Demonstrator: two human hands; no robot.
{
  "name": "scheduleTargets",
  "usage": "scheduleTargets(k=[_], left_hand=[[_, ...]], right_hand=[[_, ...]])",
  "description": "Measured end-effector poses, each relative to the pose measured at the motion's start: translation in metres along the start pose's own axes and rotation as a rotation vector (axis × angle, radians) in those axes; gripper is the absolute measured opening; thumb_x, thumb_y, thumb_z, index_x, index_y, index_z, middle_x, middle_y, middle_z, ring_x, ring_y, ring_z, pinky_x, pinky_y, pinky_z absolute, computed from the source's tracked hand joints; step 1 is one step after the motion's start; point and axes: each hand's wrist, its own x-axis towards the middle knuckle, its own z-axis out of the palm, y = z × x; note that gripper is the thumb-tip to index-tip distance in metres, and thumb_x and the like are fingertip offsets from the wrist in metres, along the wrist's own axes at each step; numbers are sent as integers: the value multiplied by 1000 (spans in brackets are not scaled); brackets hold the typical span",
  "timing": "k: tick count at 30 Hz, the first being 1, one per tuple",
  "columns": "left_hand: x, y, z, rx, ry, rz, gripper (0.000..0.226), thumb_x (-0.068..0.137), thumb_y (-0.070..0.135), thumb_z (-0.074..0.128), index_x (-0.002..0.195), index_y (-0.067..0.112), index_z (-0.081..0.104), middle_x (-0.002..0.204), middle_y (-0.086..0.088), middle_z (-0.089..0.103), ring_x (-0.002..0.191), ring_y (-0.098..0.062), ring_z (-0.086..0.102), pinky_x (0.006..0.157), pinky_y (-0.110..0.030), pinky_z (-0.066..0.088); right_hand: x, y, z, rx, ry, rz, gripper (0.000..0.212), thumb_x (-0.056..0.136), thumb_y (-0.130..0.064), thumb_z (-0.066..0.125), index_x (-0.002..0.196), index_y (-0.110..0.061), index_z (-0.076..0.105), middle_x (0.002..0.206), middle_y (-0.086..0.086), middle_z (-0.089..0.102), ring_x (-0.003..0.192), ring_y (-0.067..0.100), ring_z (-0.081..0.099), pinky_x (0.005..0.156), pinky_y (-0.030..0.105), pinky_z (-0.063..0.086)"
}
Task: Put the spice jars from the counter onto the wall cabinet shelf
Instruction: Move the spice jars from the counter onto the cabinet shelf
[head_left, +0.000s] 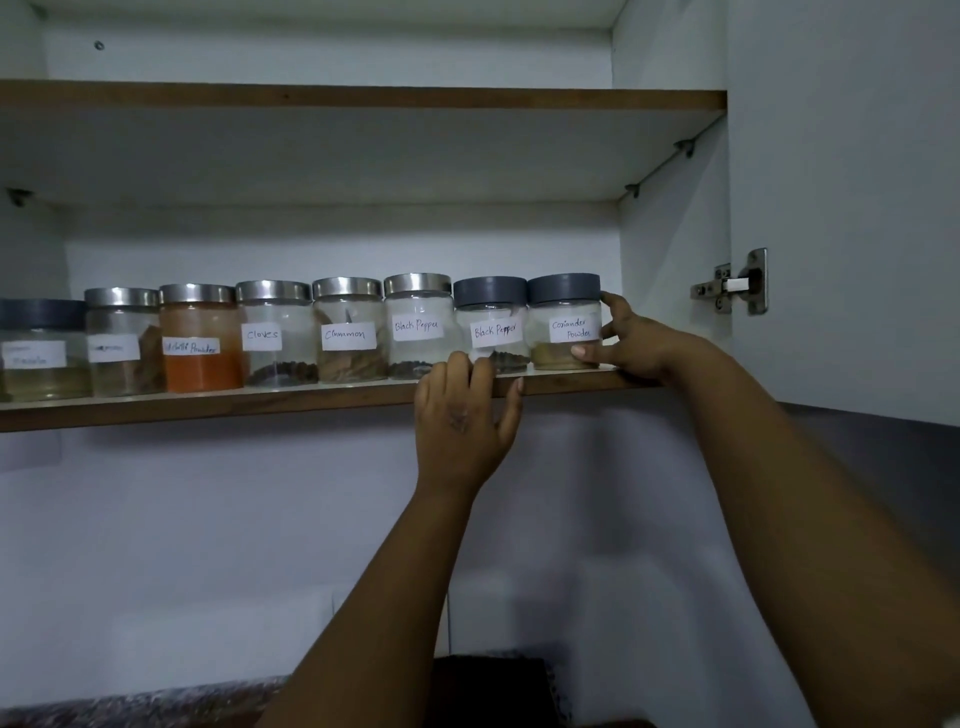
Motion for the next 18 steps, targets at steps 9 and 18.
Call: scheduleTargets(k=[9,18], left_hand=[[0,1,-3,27,-18,-1,29,95,39,51,87,11,54,83,-5,48,76,-20,44,71,-32,37],[-3,-1,-17,52,-131,39,24,95,39,52,99,16,59,93,-3,49,83,-17,45,74,-29,35]], right_hand=[[-3,1,1,-81,2,12,103,89,-44,62,153,-17,-15,153,7,37,139,28,36,111,36,27],[-26,-7,-2,-222,29,12,126,81,-46,71,146,-14,-32,153,22,30,134,34,41,106,37,35]])
